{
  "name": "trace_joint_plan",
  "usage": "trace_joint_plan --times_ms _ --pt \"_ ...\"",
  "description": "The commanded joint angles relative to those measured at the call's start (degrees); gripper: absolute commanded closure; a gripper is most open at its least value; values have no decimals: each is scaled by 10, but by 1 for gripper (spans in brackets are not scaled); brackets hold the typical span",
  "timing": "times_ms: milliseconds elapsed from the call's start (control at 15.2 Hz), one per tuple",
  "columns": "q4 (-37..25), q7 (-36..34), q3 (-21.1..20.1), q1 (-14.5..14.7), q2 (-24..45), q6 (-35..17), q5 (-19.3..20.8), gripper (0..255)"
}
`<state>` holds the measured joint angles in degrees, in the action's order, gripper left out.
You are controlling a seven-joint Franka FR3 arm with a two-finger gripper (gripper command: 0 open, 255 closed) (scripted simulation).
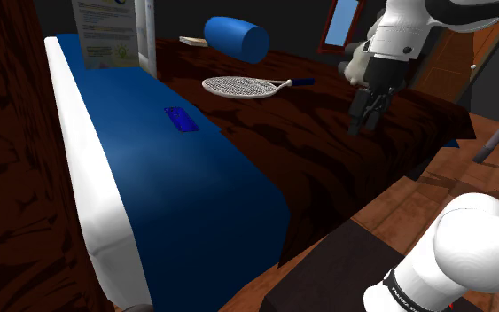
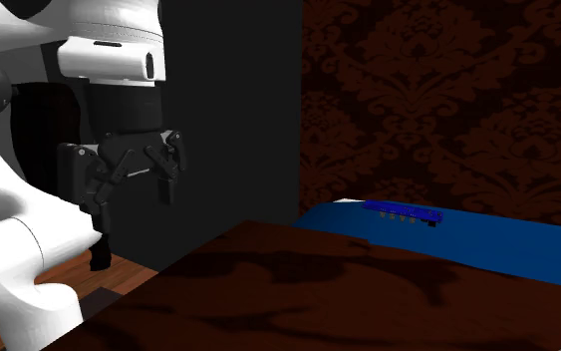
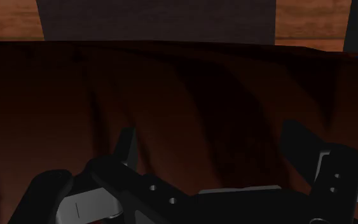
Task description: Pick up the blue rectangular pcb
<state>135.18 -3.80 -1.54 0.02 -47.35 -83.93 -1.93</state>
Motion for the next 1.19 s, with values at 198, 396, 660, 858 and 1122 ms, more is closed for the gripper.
trace_joint_plan --times_ms 198,396,660,858,1122 --pt "-23 -34 -29 6 47 -30 -20 0" --pt "-52 -66 -57 10 98 -58 -36 0" --pt "-100 -111 -93 13 170 -90 -47 0" --pt "-144 -144 -118 15 227 -109 -48 0" --pt "-212 -191 -150 16 307 -128 -38 0"
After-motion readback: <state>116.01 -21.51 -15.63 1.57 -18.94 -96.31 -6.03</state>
